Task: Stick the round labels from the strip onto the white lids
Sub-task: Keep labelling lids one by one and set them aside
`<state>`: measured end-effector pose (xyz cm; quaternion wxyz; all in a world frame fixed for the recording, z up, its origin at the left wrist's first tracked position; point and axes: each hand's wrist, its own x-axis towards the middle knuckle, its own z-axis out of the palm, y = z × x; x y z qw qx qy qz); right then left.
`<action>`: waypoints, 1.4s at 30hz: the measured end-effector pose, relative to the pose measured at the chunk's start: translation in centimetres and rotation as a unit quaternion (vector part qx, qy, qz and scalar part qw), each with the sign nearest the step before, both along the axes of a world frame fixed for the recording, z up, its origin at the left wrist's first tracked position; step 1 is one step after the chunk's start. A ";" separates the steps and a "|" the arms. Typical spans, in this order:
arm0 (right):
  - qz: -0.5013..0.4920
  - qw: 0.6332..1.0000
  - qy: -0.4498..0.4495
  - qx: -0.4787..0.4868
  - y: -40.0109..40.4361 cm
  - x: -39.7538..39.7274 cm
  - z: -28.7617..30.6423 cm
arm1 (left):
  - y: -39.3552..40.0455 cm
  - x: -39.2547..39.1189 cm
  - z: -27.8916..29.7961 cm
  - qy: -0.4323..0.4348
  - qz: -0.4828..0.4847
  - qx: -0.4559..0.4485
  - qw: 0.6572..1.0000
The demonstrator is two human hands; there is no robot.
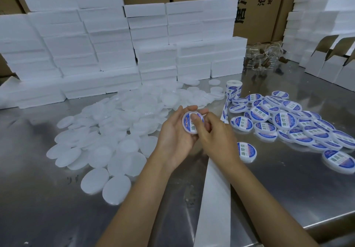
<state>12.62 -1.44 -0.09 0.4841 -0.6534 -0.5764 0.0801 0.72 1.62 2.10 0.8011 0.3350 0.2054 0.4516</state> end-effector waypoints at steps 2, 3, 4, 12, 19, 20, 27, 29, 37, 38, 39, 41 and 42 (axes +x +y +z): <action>0.007 1.000 -0.009 0.011 0.1 0.0 0.0 | 0.0 0.0 0.0 0.002 0.002 0.001 1.000; 0.005 1.000 -0.018 0.013 0.1 0.0 0.0 | 0.0 0.0 0.0 0.004 0.004 0.001 1.000; 0.003 1.000 -0.024 0.014 0.1 0.0 0.0 | -0.1 0.0 0.0 0.007 0.005 0.002 1.000; -0.093 0.989 -0.102 -0.044 -0.4 -0.4 0.0 | -0.7 0.6 0.3 0.045 0.013 0.050 0.998; -0.077 0.996 -0.048 0.007 -0.2 0.1 0.0 | -0.9 0.7 0.3 0.060 0.005 0.087 0.994; -0.068 0.997 -0.045 0.011 -0.2 0.1 0.0 | -0.9 0.7 0.3 0.058 0.003 0.086 0.995; -0.039 0.997 -0.066 -0.005 -0.6 -0.4 0.1 | -0.8 0.6 0.5 0.046 0.031 0.090 0.994; -0.045 0.996 -0.082 -0.013 -0.7 -0.7 0.1 | -0.8 0.6 0.5 0.028 0.038 0.080 0.996; -0.032 0.996 -0.077 -0.025 -0.5 -0.6 -0.3 | -0.9 0.6 0.7 -0.012 0.020 0.071 0.997; -0.024 0.997 -0.072 -0.023 -0.5 -0.6 -0.2 | -0.8 0.6 0.6 -0.014 0.022 0.070 0.997; -0.017 0.997 -0.067 -0.021 -0.4 -0.6 -0.2 | -0.7 0.6 0.6 -0.016 0.023 0.067 0.997; -0.010 0.999 -0.045 -0.015 -0.2 -0.5 -0.1 | -0.6 0.6 0.6 -0.009 0.022 0.066 0.998; -0.010 1.000 -0.024 -0.011 -0.2 -0.4 -0.1 | -0.6 0.7 0.5 0.011 0.026 0.076 0.997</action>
